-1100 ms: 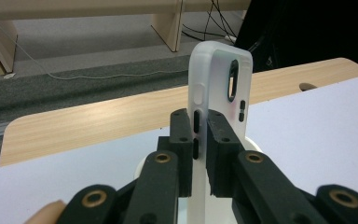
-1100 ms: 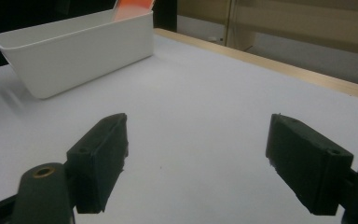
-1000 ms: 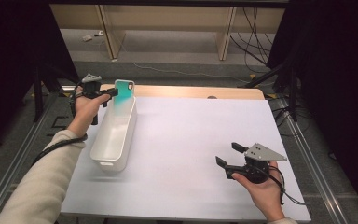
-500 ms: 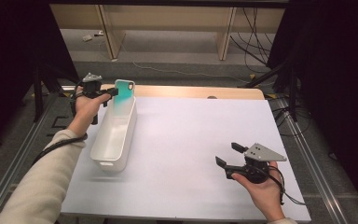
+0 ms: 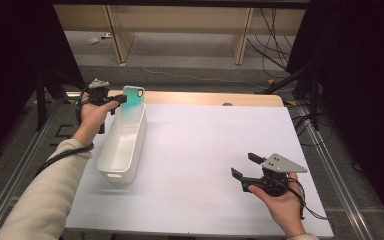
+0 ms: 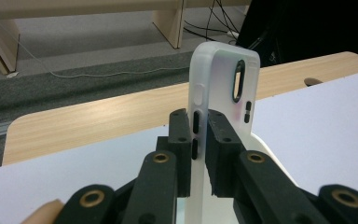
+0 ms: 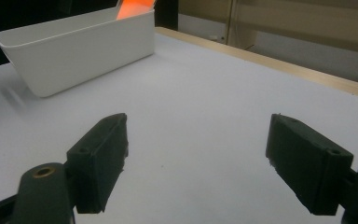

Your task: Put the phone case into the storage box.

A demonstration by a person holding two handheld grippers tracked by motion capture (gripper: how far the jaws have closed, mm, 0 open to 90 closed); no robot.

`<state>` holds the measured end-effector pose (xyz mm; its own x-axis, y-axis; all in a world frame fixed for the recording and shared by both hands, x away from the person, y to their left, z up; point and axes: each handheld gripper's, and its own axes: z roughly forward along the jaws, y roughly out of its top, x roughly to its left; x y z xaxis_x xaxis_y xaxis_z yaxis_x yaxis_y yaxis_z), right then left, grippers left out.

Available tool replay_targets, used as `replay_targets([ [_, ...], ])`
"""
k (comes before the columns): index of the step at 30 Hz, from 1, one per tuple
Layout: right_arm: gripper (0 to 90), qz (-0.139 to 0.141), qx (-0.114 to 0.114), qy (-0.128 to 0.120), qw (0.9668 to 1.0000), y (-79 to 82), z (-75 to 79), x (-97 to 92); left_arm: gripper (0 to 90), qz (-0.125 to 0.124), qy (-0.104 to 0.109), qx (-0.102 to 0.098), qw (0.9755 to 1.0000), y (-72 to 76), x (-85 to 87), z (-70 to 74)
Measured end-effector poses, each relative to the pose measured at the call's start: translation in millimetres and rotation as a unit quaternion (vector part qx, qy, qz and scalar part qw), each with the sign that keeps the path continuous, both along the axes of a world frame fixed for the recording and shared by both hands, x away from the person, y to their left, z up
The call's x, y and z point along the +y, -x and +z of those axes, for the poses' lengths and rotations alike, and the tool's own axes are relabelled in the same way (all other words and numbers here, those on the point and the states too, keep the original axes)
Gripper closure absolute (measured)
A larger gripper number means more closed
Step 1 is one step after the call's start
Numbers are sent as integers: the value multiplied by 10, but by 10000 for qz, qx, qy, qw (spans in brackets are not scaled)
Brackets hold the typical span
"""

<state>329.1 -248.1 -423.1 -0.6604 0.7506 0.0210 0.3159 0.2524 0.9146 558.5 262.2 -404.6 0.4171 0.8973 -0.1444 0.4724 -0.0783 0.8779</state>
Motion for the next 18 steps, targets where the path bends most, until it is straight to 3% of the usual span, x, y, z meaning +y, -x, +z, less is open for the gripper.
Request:
replay_targets([
  [2,220,8,-82,-88,9999,-7,-11,12,804,-6,-59,15,10000,-1,-2,-10],
  [4,220,6,6,-19,10000,1,1,2,796,-18,-154,13,9999,-2,-8,-22],
  [8,220,11,42,-13,10000,4,3,0,792,13,-135,29,9999,-10,-9,-41],
  [18,220,14,38,-7,10000,3,1,1,779,36,-326,91,9994,-21,-13,-42],
])
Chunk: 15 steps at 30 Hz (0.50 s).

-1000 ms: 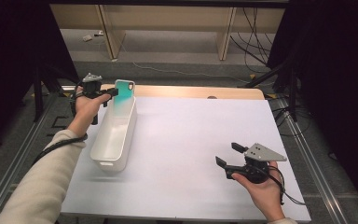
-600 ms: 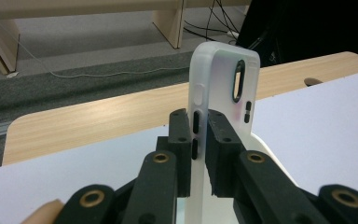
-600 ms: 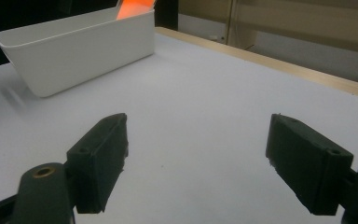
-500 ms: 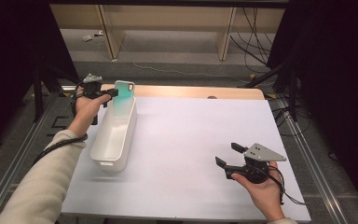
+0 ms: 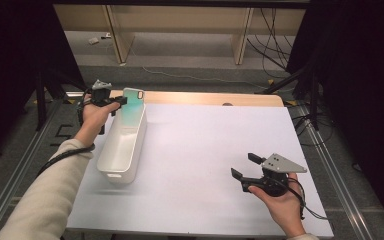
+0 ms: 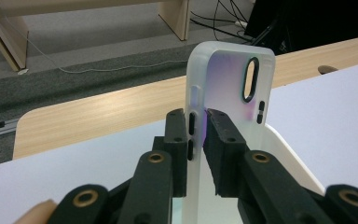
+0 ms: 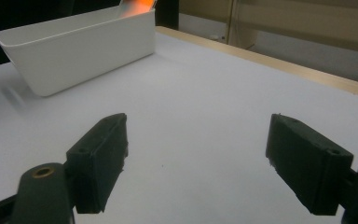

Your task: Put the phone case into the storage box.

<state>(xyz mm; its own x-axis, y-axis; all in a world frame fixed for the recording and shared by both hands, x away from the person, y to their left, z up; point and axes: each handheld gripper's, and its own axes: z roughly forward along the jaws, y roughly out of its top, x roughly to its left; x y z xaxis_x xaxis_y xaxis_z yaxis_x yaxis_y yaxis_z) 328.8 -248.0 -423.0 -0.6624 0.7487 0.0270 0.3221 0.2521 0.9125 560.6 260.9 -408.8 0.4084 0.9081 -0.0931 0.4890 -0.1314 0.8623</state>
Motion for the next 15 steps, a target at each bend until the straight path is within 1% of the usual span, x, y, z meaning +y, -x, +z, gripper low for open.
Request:
replay_targets([
  [4,219,-13,10,16,10000,0,-1,0,765,34,-19,-5,10000,-2,-13,-10],
  [6,219,-3,0,7,10000,0,1,-1,739,89,19,-35,10000,-3,-31,-13],
  [12,218,-6,7,5,10000,2,3,-4,670,115,-19,-48,9999,5,-42,9],
  [13,218,-12,-29,15,10000,-2,-1,-4,657,124,-34,-55,9999,9,-42,19],
  [15,218,-8,9,9,10000,1,3,-3,638,133,-48,-78,9999,20,-40,37],
])
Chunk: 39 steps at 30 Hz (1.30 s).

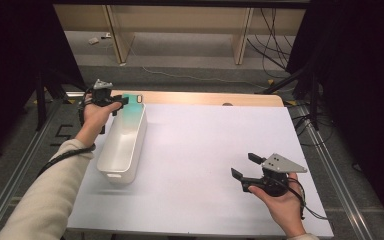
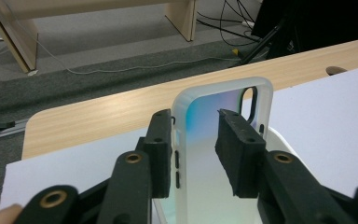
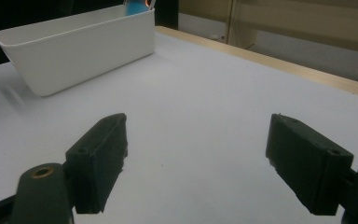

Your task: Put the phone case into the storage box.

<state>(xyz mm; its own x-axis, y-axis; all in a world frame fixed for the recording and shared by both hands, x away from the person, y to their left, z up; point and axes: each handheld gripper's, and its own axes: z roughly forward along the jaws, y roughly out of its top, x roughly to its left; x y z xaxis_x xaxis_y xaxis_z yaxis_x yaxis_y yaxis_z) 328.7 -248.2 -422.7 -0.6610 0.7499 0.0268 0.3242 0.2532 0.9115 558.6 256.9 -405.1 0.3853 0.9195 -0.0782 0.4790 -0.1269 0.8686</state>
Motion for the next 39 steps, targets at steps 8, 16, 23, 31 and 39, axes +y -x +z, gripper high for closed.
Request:
replay_targets([
  [8,216,13,-97,-153,9998,-19,-26,21,576,67,-30,-8,10000,74,53,41],
  [16,215,-24,-160,-55,9999,-20,-19,15,544,18,14,-66,10000,157,88,61],
  [23,214,3,-137,-140,9998,-25,-33,24,502,6,109,-64,9999,218,82,79],
  [31,214,6,-137,-153,9998,-25,-32,21,341,37,192,-171,9997,303,63,171],
  [39,212,-17,-61,-102,9999,-16,-25,18,170,77,173,-206,9996,416,32,255],
])
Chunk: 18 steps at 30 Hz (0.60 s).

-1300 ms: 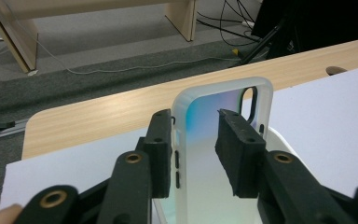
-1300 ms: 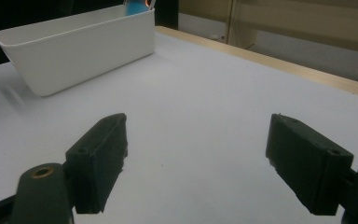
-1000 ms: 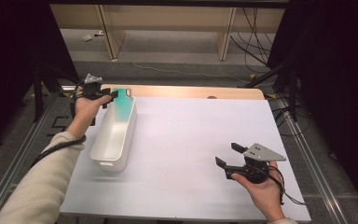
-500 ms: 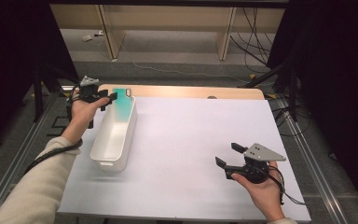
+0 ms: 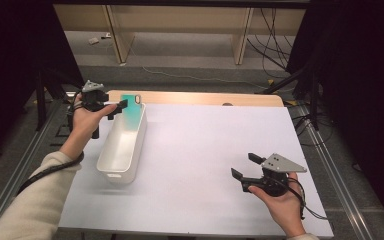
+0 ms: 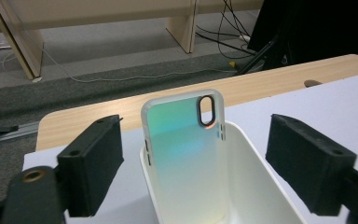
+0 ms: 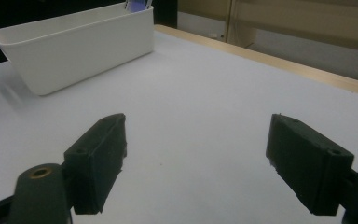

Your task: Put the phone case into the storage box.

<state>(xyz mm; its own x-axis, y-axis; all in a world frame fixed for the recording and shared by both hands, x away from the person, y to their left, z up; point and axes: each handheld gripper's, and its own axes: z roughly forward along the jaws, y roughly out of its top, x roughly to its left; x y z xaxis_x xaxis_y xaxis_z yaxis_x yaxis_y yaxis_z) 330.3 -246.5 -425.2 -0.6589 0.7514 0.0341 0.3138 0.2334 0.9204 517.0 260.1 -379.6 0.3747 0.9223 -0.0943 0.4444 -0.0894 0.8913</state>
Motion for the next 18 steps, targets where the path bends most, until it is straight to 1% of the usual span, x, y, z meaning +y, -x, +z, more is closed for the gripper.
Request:
replay_targets([
  [1,212,-10,-37,28,10000,-6,-6,2,168,-18,13,-28,10000,13,-4,8],
  [2,211,-10,46,133,9999,5,10,-12,164,-32,2,-35,10000,31,-7,20],
  [3,211,-23,-59,37,10000,-6,-5,0,162,-61,17,-56,10000,46,-12,31],
  [4,211,0,-37,-15,10000,-8,-8,5,160,-64,36,-76,9999,62,-16,42],
  [6,211,-21,-42,12,10000,-6,-2,-2,155,-105,96,-117,9998,96,-26,60],
  [10,210,-33,-65,16,10000,-8,-5,-3,155,-210,73,-142,9997,183,-54,78],
  [14,210,-17,-37,14,10000,-6,-4,-1,155,-305,27,-186,9994,274,-75,91],
  [15,210,-22,-53,35,10000,-7,-3,-6,155,-326,46,-200,9993,292,-78,93],
  [16,209,-28,36,-5,10000,3,5,-3,155,-338,27,-210,9992,313,-79,97],
  [17,209,-15,-76,47,10000,-10,-2,-7,155,-348,37,-228,9991,332,-83,94],
  [18,209,14,-44,-26,10000,-10,-9,5,155,-364,38,-228,9991,354,-86,92],
])
